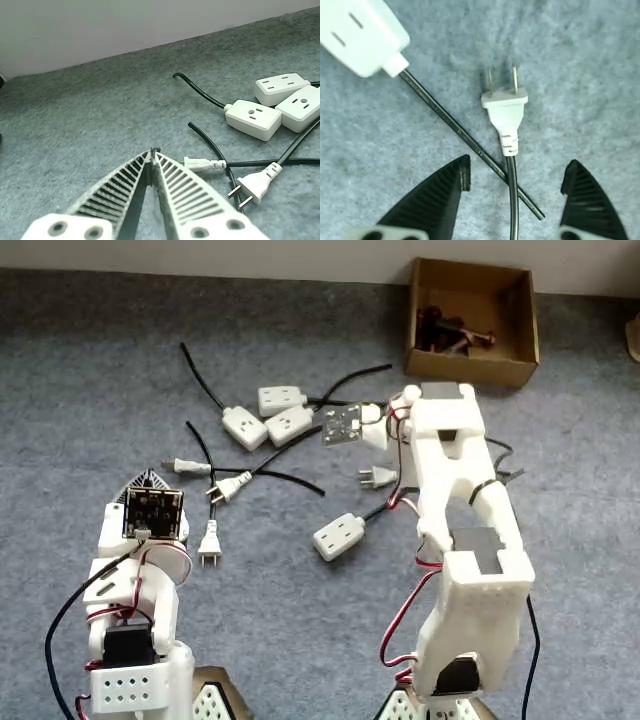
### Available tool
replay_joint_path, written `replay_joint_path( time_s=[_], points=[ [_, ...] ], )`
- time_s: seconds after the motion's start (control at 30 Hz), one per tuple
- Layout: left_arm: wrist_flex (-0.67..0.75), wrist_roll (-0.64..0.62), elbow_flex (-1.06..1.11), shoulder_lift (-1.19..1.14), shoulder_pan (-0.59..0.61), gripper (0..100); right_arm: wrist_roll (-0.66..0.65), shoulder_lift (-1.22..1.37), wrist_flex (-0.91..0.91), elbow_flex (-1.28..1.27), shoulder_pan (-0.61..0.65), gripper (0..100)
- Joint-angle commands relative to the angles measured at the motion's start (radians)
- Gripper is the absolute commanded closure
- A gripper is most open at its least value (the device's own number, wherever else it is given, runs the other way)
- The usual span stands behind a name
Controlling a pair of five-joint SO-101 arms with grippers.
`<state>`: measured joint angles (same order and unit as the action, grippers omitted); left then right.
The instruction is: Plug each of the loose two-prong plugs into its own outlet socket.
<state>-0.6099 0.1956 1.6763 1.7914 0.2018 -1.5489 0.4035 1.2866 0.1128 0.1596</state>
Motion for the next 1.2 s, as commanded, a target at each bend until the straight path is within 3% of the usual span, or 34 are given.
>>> replay_joint_path(
  time_s=[0.0,0.6,0.87,1.17],
  points=[
    [0.002,0.012,0.021,0.002,-0.024,99,-0.011,-0.004,0.015,0.061,0.030,71.7],
    [0.002,0.012,0.021,0.002,-0.024,99,-0.012,0.053,0.010,0.067,0.041,71.8],
    [0.002,0.012,0.021,0.002,-0.024,99,-0.012,0.053,0.010,0.061,0.041,91.8],
    [0.002,0.012,0.021,0.002,-0.024,99,-0.012,0.054,0.005,0.061,0.041,91.3]
  ],
)
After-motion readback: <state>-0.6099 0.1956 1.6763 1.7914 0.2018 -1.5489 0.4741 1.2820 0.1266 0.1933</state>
